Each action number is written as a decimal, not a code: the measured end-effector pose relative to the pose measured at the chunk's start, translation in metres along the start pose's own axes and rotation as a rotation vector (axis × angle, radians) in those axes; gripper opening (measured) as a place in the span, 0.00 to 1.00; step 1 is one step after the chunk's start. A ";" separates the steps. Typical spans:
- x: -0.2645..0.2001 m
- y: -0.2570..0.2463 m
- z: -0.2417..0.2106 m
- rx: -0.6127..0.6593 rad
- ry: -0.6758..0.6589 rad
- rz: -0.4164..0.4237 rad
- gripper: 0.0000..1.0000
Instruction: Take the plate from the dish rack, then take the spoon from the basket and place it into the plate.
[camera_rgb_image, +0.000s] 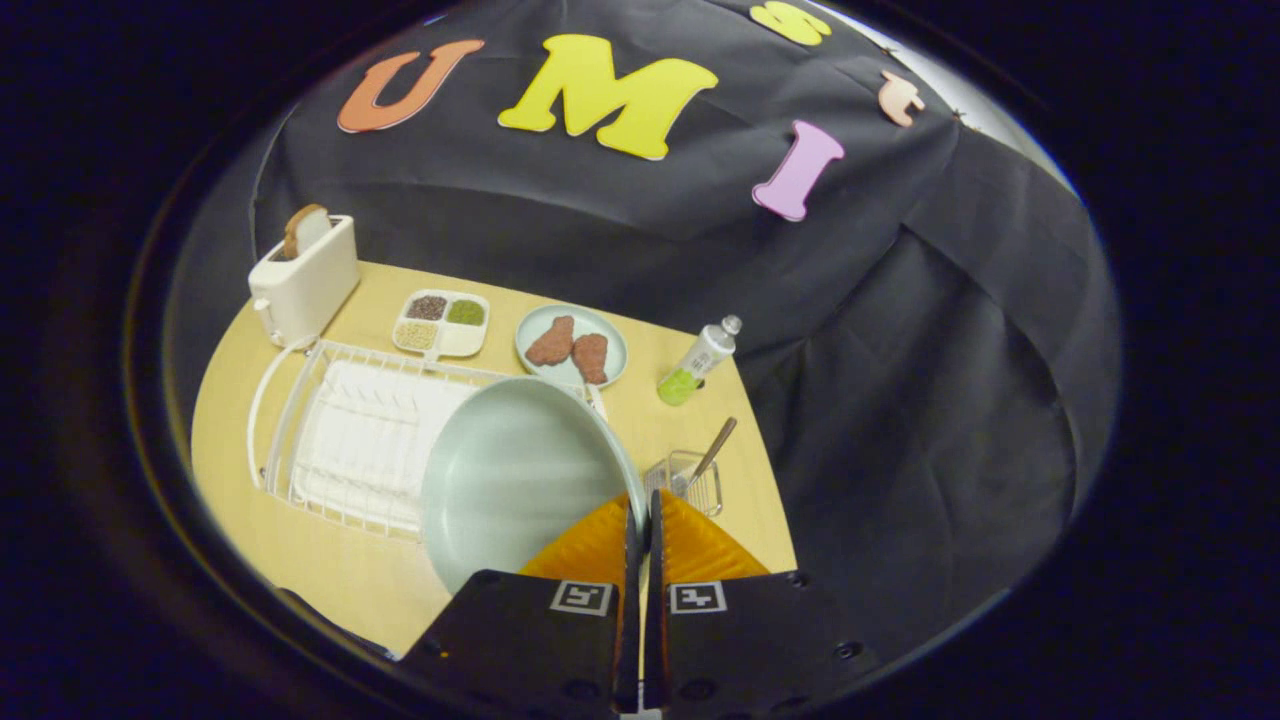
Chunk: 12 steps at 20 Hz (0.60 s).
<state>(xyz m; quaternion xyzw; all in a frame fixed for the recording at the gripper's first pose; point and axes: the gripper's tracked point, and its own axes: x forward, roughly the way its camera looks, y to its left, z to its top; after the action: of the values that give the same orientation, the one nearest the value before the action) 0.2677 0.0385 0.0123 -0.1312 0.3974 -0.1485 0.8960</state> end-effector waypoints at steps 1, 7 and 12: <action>0.000 -0.005 -0.016 0.002 0.008 0.029 0.07; 0.014 -0.011 -0.101 0.047 0.047 0.208 0.07; 0.062 0.013 -0.171 0.130 0.161 0.326 0.07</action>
<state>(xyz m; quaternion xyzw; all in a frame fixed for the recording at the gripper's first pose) 0.1810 0.0075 -0.1454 0.0052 0.4734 -0.0369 0.8801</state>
